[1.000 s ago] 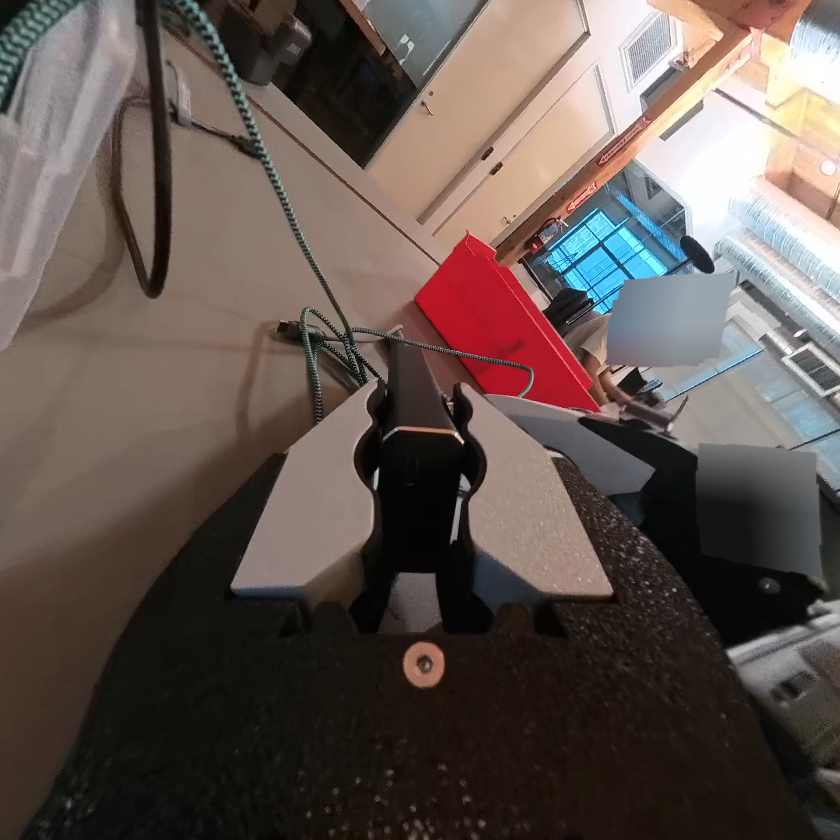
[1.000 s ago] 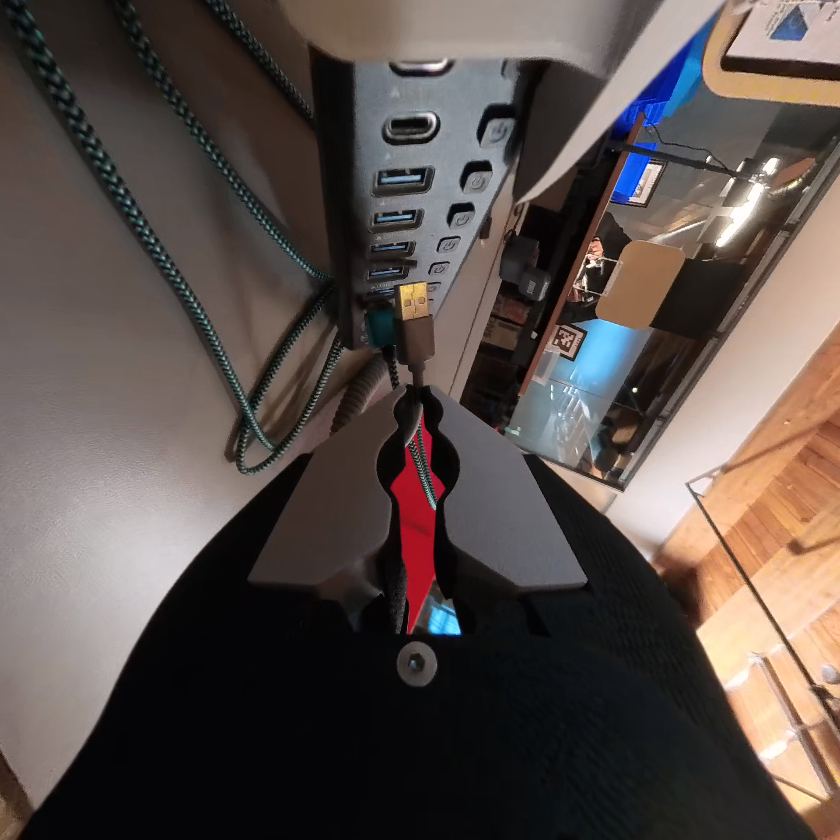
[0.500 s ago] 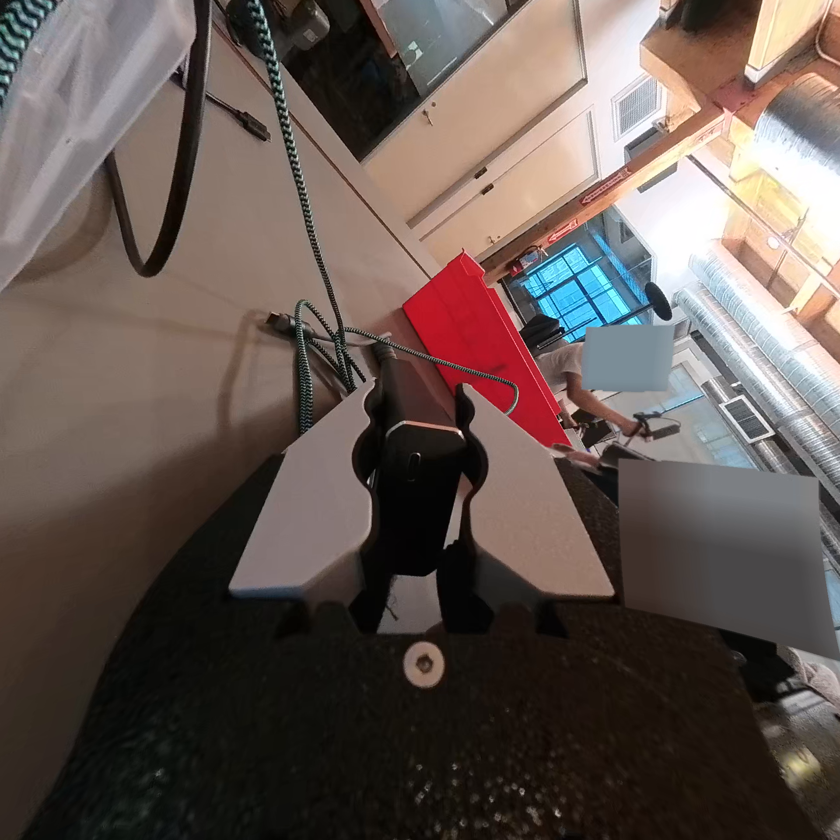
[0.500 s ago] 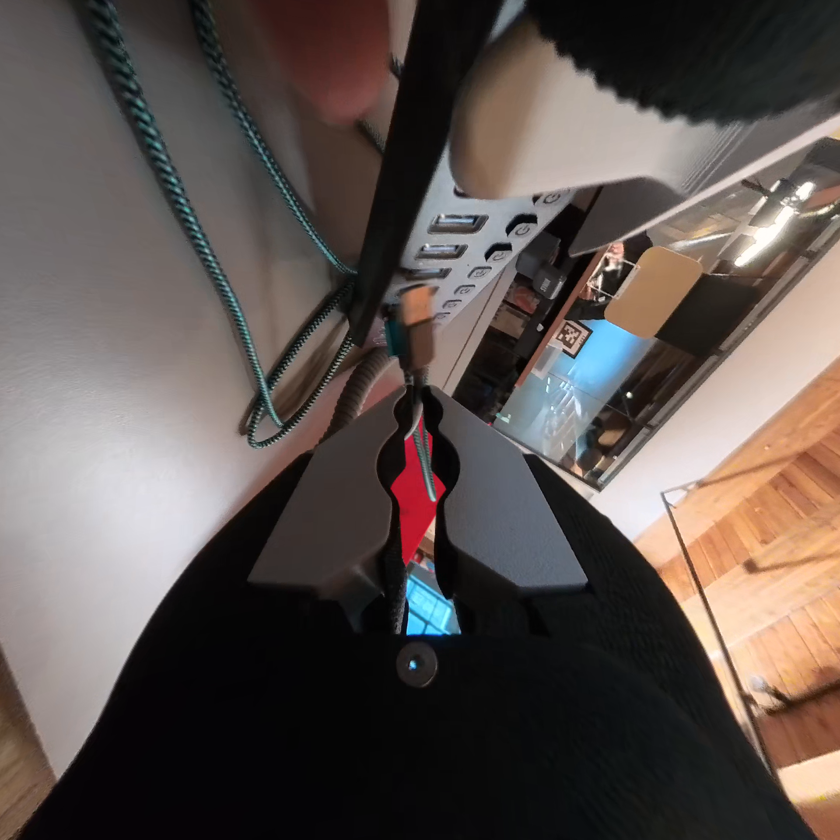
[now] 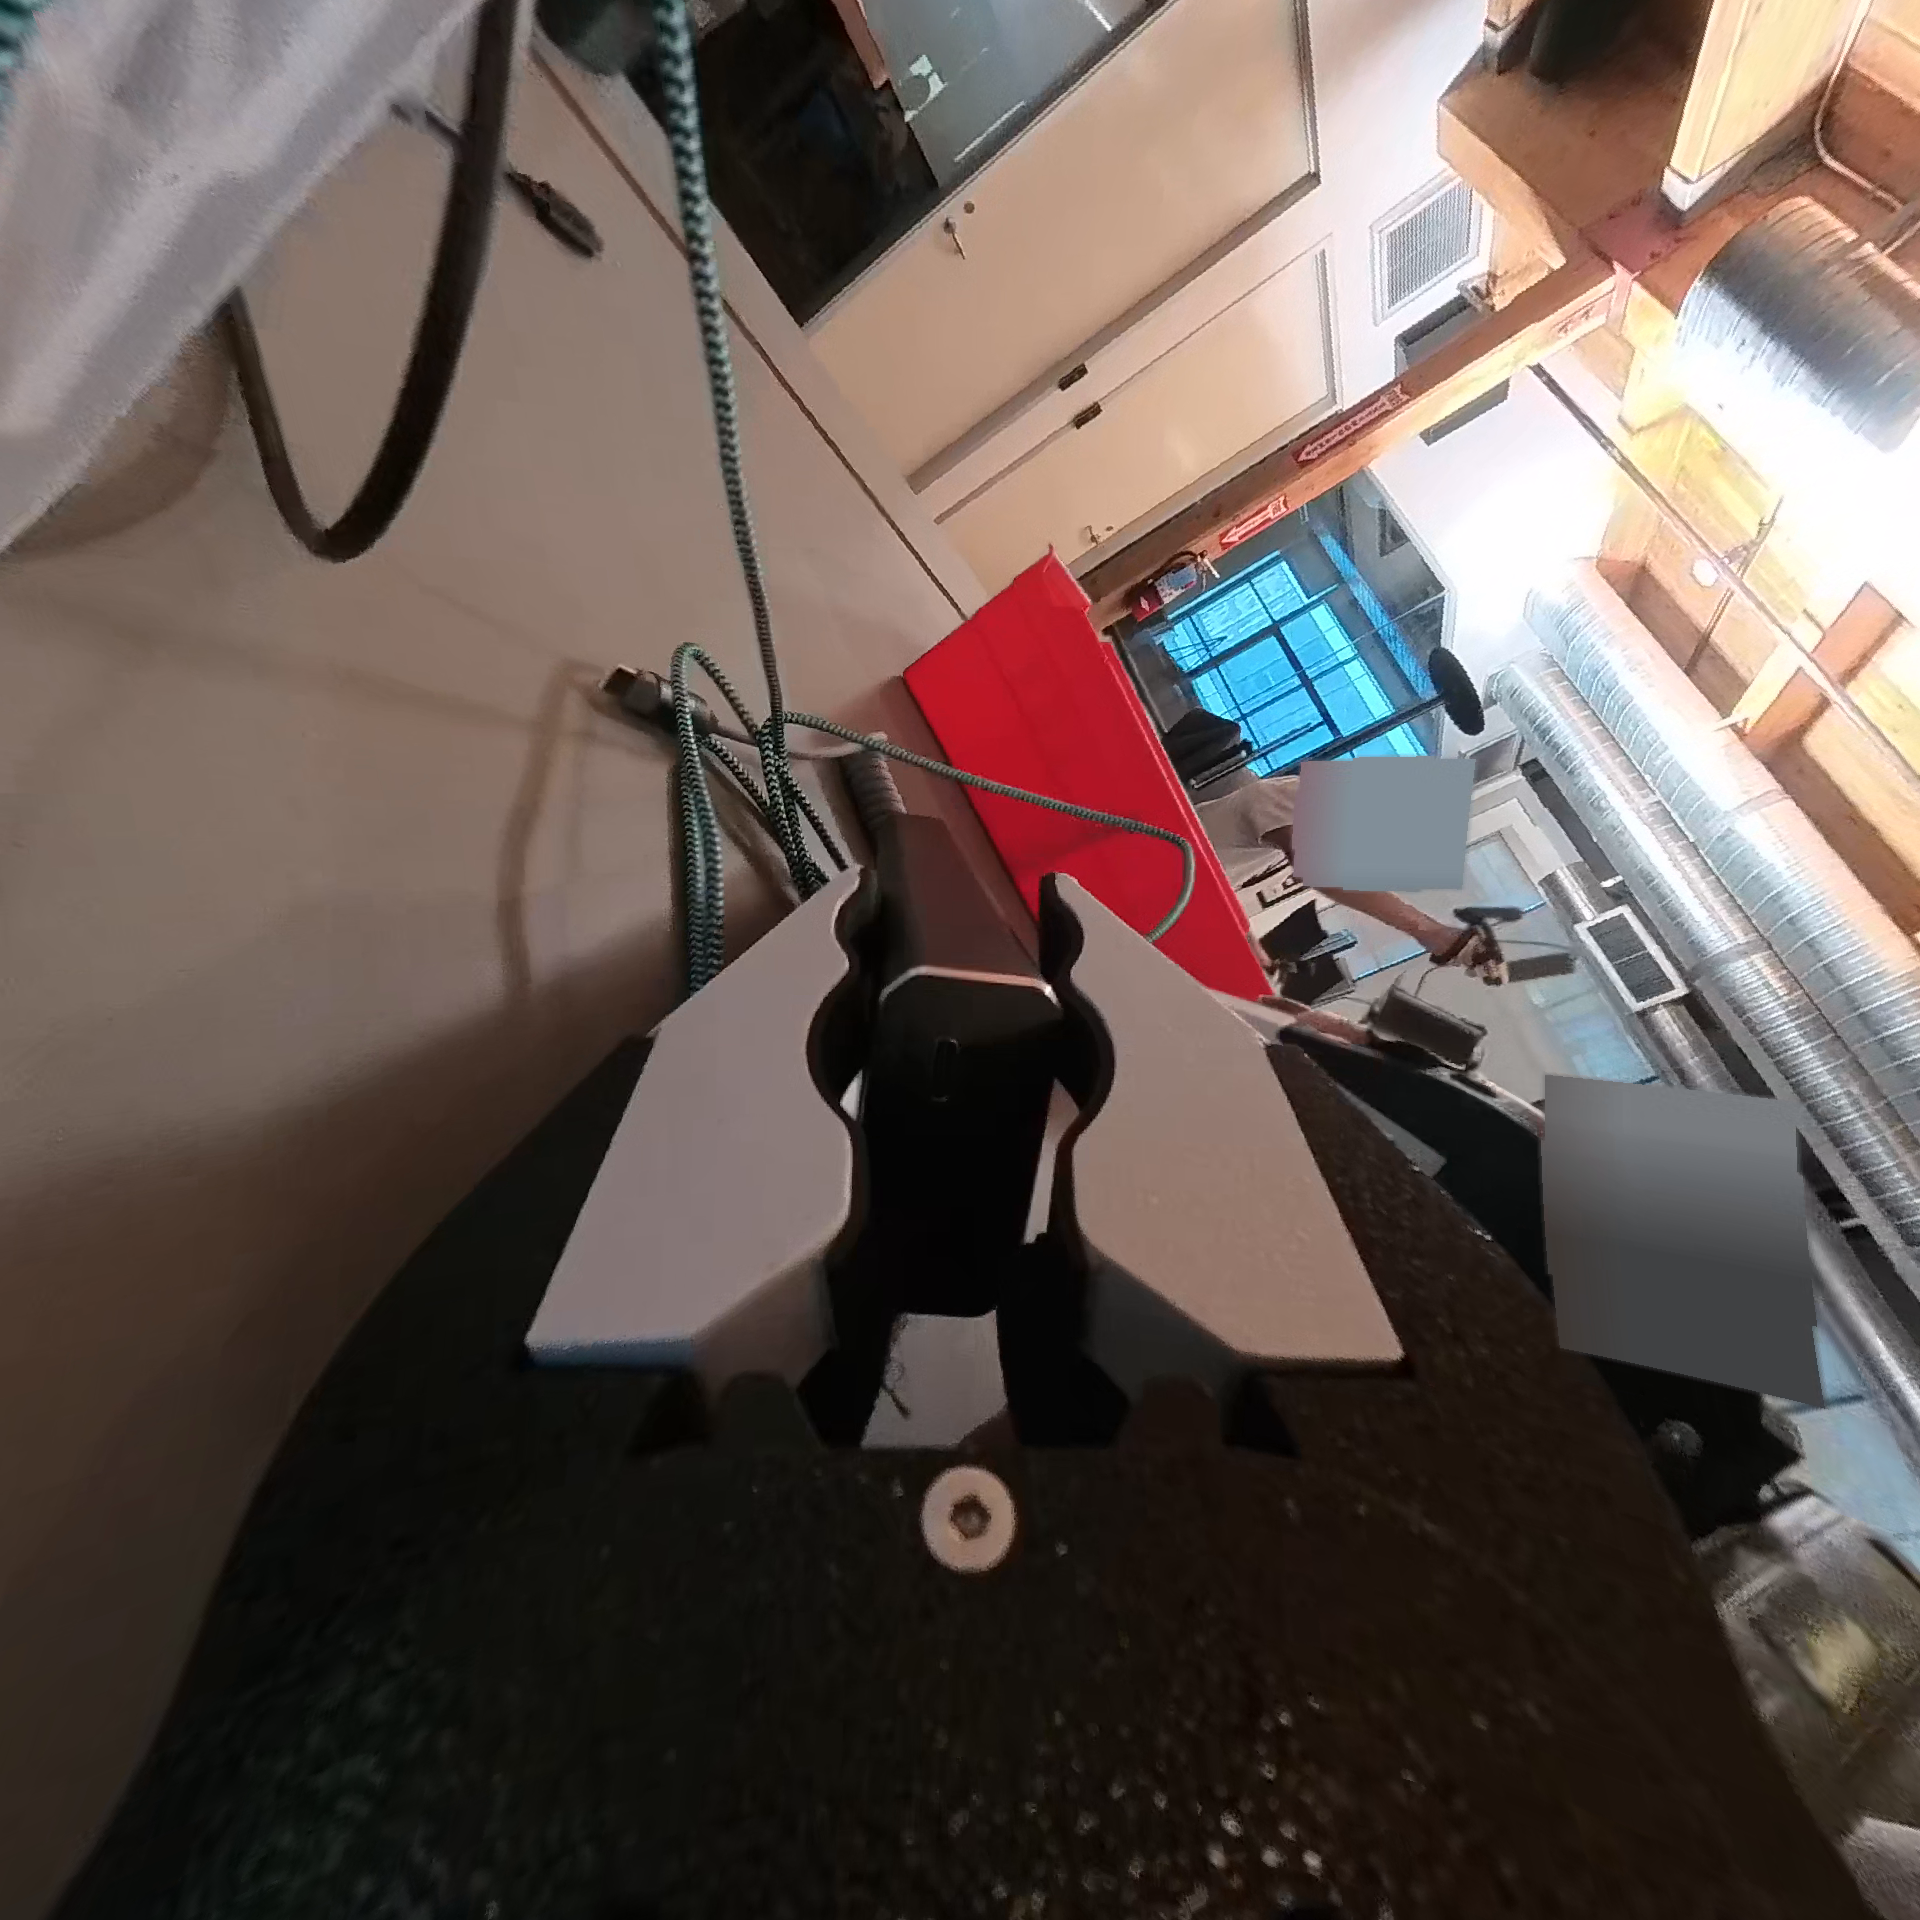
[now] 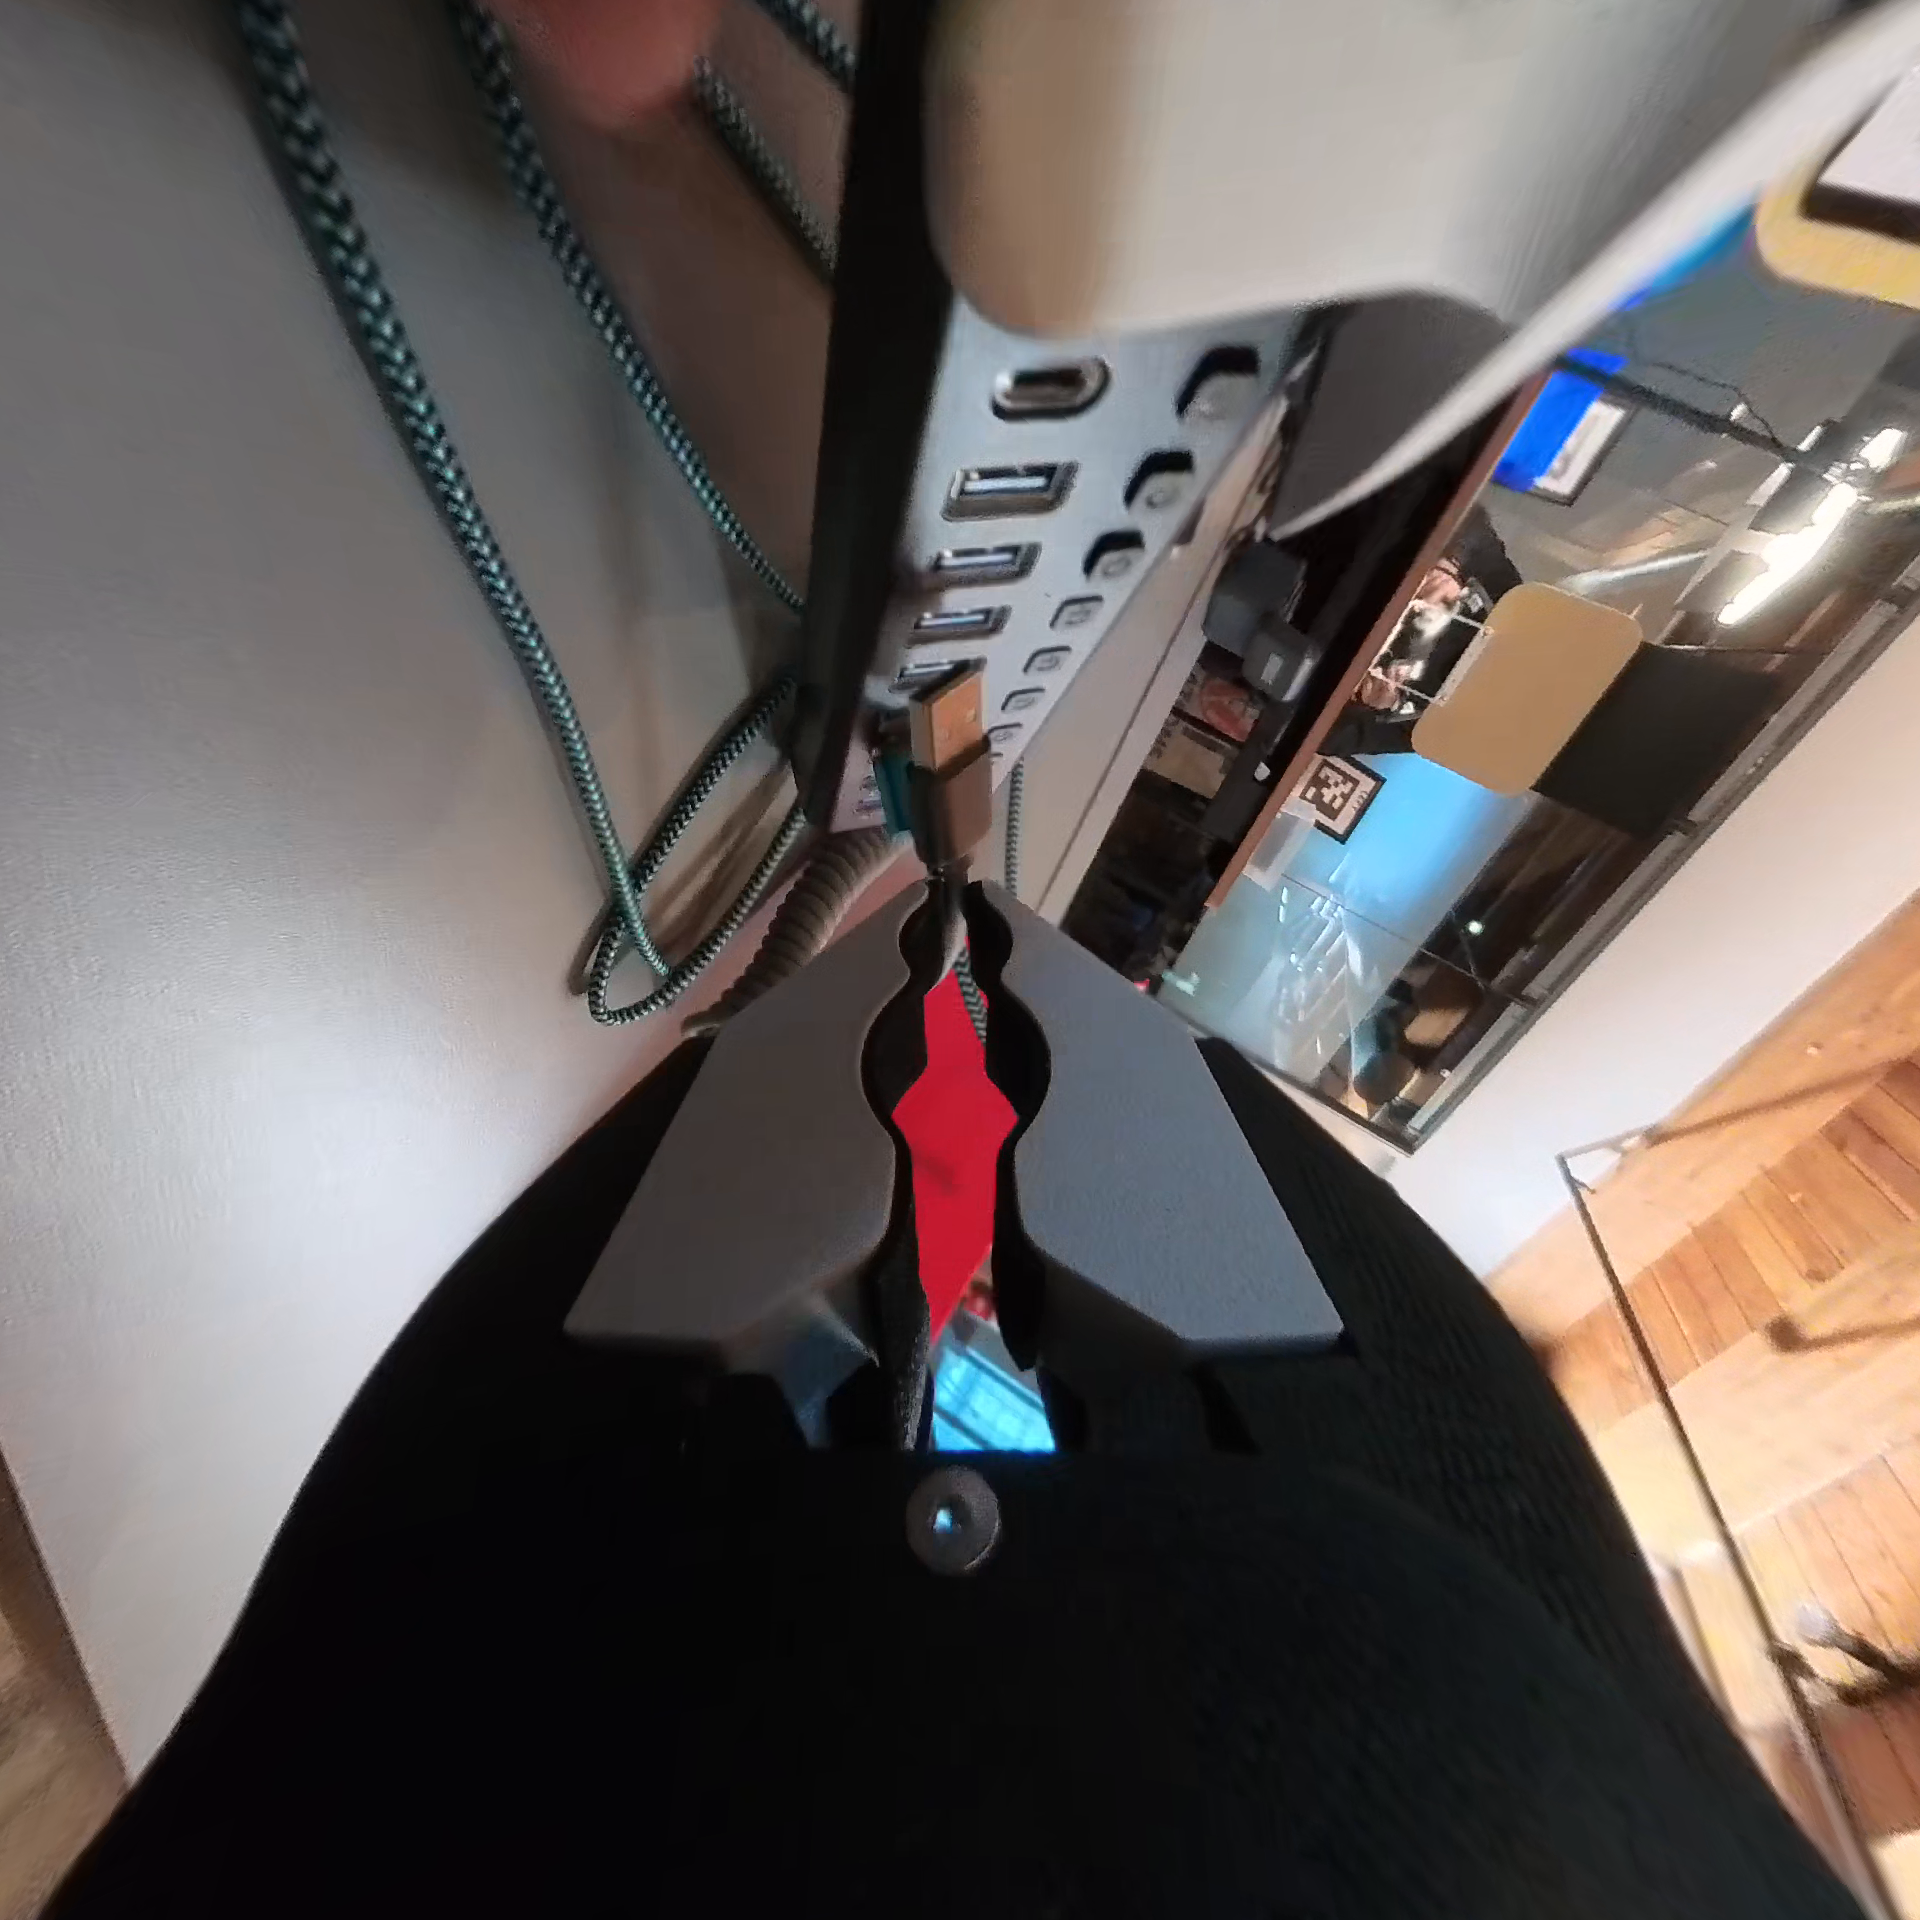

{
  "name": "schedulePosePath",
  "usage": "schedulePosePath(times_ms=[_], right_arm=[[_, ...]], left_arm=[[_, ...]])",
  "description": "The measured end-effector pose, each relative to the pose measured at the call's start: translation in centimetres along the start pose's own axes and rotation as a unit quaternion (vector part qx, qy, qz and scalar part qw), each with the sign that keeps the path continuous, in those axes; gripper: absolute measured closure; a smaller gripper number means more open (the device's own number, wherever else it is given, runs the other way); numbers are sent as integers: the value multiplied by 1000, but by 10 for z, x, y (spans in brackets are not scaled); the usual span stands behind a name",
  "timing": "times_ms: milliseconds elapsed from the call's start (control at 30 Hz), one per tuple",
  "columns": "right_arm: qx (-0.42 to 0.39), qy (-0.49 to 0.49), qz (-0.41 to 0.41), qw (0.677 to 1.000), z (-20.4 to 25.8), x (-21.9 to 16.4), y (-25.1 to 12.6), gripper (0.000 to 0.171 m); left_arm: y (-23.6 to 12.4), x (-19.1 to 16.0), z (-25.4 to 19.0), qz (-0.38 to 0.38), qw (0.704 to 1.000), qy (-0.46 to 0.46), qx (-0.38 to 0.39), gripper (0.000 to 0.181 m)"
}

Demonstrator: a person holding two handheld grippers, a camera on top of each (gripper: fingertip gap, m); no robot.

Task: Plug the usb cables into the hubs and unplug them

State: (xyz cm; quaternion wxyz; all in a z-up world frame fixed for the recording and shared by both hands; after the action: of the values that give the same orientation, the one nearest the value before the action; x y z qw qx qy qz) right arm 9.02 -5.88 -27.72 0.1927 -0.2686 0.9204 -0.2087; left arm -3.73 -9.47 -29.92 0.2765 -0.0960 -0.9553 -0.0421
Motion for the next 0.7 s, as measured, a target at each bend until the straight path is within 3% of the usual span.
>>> schedulePosePath(times_ms=[100,433,700], right_arm=[[-7,41,-35,998,-2,-5,2,169],[-19,149,-142,978,0,-15,12,170],[-16,150,-150,977,2,-7,12,170]], left_arm=[[-1,1,9,17,1000,-8,-1,153],[-10,3,13,83,992,91,0,155],[-15,-3,21,59,996,70,-8,155]])
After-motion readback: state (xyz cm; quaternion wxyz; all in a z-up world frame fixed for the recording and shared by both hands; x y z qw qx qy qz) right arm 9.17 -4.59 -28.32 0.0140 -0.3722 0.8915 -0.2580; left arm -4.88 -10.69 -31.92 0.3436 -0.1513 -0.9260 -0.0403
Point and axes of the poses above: each gripper's, where its closed fingertips meet, y out along the fingers, x out of its top, z = x × y across the jaws, the point moved 9 cm from there along -y, back along the fingers, and after that the axes turned 9 degrees about -z, right-handed, at the moved point
